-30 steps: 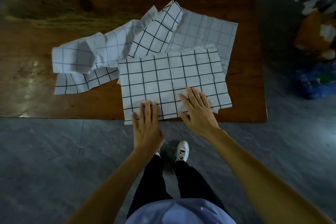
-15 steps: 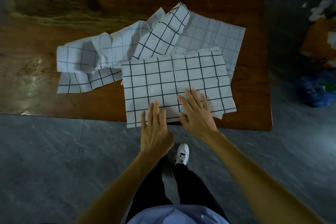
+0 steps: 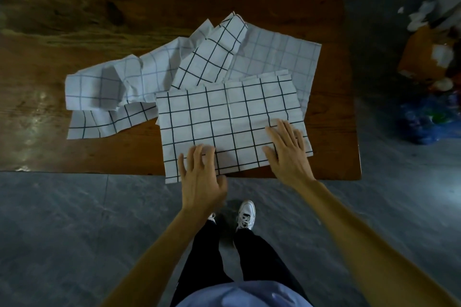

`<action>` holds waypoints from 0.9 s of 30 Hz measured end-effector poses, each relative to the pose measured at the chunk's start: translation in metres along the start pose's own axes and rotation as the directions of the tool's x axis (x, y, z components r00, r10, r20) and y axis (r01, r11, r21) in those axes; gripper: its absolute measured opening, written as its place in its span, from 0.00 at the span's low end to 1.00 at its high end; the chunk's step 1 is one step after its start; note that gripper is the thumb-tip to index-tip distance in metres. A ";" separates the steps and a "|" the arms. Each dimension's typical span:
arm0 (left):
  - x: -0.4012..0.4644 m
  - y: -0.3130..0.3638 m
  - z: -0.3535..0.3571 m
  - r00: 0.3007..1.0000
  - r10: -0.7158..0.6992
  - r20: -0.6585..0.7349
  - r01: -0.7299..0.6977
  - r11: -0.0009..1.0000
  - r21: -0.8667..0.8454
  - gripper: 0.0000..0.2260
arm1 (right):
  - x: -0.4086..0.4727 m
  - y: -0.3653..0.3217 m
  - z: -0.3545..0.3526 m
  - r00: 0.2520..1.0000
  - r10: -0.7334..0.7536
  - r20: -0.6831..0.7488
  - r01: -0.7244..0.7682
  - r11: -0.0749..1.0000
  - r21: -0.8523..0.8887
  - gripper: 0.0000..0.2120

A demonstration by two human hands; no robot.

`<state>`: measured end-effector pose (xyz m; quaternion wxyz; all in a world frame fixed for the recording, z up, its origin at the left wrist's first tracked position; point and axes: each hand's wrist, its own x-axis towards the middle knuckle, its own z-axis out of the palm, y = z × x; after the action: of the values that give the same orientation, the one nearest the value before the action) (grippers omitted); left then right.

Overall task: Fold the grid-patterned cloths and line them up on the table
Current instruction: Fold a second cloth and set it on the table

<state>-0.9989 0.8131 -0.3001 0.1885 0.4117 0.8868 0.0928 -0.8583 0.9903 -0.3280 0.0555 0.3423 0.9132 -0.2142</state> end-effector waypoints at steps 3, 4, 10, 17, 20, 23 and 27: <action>0.027 0.010 -0.008 0.993 0.088 -0.081 -0.090 0.996 -0.021 0.25 | 0.007 -0.004 -0.009 0.993 0.081 -0.087 -0.076 0.995 0.061 0.26; 0.036 0.014 -0.011 0.991 0.107 -0.079 -0.108 0.994 -0.013 0.25 | 0.010 -0.004 -0.011 0.992 0.090 -0.091 -0.084 0.994 0.065 0.26; 0.085 0.028 -0.015 0.994 0.104 -0.027 -0.101 0.991 0.086 0.27 | 0.040 0.000 -0.027 0.997 0.076 -0.029 -0.075 0.997 0.021 0.26; 0.106 0.015 0.005 0.999 0.025 0.039 -0.031 0.988 0.152 0.31 | 0.067 0.018 -0.019 0.999 -0.009 0.038 0.014 0.991 -0.133 0.30; 0.106 0.013 0.012 1.000 0.013 0.010 -0.014 0.989 0.146 0.31 | 0.066 0.021 -0.014 1.000 -0.028 0.013 0.030 0.985 -0.167 0.31; 0.109 0.013 0.013 1.000 0.003 0.007 -0.004 0.990 0.140 0.31 | 0.067 0.020 -0.014 1.000 -0.029 0.001 0.028 0.983 -0.182 0.31; 0.110 0.011 0.015 1.000 -0.004 -0.010 0.005 0.991 0.135 0.32 | 0.075 0.017 -0.016 0.999 -0.035 0.003 0.035 0.980 -0.198 0.30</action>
<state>-1.0501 0.9046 -0.3385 0.1561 0.4209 0.8929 0.0343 -0.9033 1.0533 -0.3379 0.0853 0.3191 0.9358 -0.1233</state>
